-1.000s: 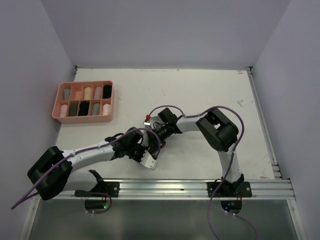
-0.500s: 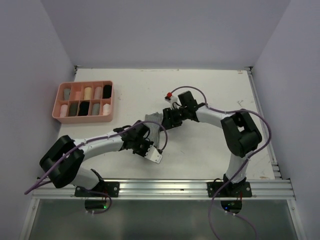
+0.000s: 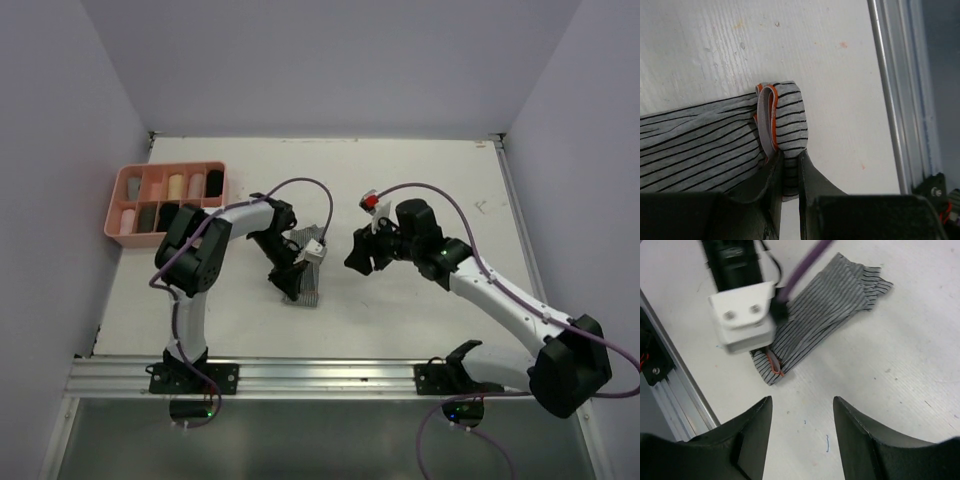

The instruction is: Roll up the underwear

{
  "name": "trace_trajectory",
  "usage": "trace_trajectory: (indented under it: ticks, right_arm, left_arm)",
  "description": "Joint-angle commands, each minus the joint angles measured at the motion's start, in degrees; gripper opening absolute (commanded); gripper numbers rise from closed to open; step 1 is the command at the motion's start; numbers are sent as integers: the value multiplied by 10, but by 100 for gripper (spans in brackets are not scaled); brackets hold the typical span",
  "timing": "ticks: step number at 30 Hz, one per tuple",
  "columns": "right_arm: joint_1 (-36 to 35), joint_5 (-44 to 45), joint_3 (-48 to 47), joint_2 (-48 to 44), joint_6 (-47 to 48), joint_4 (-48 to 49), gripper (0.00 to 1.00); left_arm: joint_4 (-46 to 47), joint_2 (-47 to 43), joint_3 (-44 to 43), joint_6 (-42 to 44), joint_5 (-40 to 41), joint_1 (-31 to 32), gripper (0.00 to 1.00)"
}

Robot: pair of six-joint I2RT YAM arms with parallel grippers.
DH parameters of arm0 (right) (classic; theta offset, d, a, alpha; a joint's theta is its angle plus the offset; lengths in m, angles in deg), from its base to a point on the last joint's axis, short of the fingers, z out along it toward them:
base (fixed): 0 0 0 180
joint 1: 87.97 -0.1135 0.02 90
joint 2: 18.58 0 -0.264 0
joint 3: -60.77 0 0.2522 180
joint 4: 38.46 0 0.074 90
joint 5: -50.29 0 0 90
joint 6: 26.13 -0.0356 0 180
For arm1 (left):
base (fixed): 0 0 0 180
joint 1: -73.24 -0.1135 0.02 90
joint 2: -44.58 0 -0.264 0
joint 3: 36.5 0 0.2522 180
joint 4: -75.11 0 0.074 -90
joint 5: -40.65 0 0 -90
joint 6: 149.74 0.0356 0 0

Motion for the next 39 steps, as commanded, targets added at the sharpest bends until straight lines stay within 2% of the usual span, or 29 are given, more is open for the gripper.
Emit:
trace_trajectory:
  ticks: [1,6,12,20,32,35,38,39]
  right_arm:
    - [-67,58,14,-43,35,-11,56]
    - [-196,144,-6,4,100,-11,56]
    - [-269,188,-37,124,175,45,56]
    - [-322,166,-57,202,201,113,58]
    - [-333,140,-46,287,206,174,59]
    - [-333,137,-48,315,201,186,53]
    - [-333,128,-49,332,198,185,24]
    - [-334,126,-48,330,197,180,10]
  left_arm:
    - [-103,100,-32,50,64,-19,0]
    - [-111,146,-61,41,64,-25,0]
    - [-103,159,-65,27,52,-28,0]
    - [-83,165,-62,8,37,-28,3]
    - [-74,164,-61,3,36,-30,9]
    - [-74,159,-57,2,33,-30,10]
    - [-71,151,-57,-3,33,-32,14]
    - [-71,148,-60,-5,30,-34,18]
